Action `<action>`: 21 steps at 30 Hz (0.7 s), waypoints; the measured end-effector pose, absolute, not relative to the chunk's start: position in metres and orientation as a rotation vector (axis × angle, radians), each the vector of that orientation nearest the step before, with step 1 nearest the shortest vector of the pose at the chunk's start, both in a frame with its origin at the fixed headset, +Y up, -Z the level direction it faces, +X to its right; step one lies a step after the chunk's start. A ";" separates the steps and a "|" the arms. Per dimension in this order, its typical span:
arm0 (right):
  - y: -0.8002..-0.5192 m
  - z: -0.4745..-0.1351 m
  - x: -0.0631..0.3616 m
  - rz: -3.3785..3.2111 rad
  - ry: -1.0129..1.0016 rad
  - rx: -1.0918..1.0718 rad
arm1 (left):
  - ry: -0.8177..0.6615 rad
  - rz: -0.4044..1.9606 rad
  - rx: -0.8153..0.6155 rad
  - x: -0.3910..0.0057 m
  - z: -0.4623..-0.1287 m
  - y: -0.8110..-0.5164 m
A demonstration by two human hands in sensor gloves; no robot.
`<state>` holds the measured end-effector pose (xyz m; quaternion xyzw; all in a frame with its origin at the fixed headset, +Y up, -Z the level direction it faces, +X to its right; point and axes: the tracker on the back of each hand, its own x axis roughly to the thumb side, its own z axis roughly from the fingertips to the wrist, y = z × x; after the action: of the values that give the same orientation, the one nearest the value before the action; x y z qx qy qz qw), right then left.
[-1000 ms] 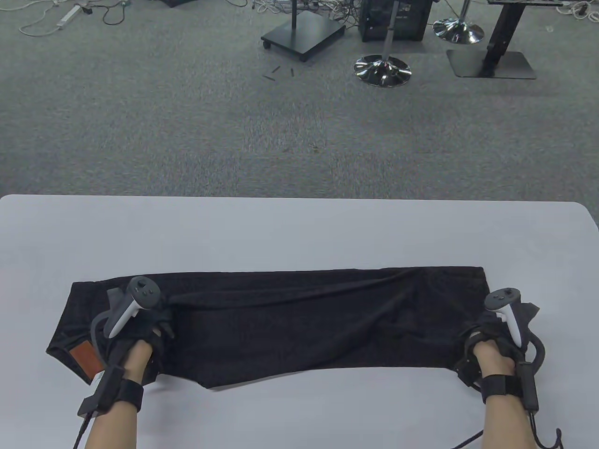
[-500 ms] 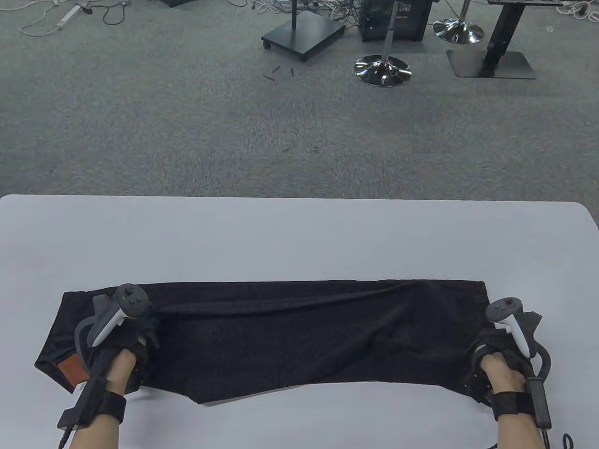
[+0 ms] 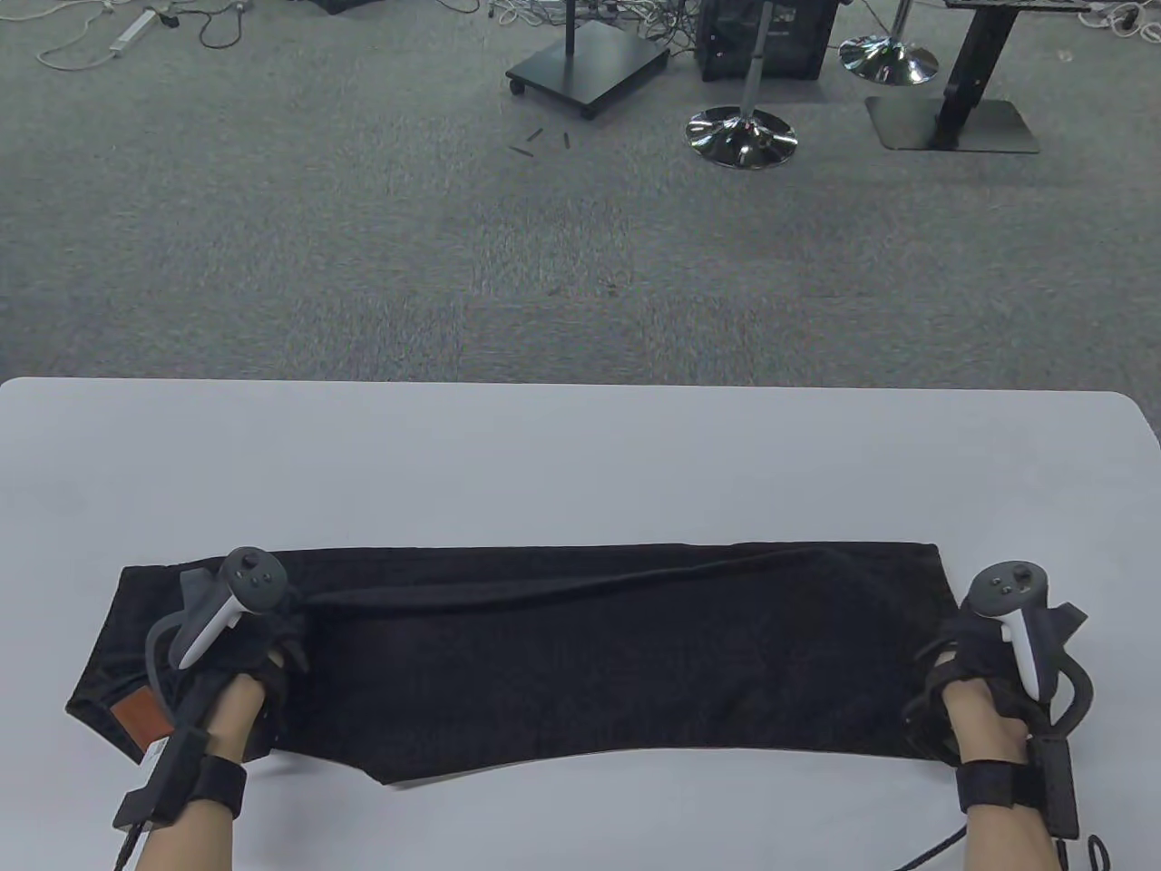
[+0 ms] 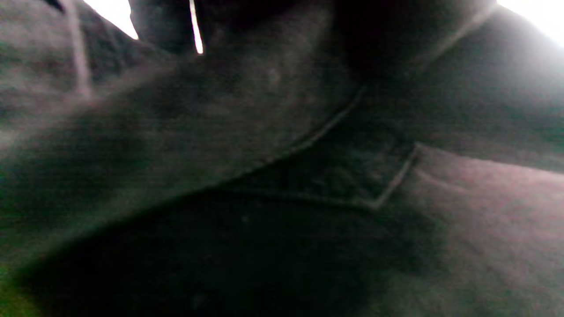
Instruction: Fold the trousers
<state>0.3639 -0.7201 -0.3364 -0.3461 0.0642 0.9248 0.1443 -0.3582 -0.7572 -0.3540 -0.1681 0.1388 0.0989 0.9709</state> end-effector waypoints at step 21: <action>-0.794 -0.358 0.297 2.553 0.784 -0.708 | 0.290 -0.080 -0.282 -0.369 -0.347 -0.667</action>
<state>0.2967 -0.7938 -0.3577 -0.2516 0.2786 0.9076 0.1880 -0.3685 -0.6672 -0.3468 -0.1399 0.1437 -0.0395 0.9789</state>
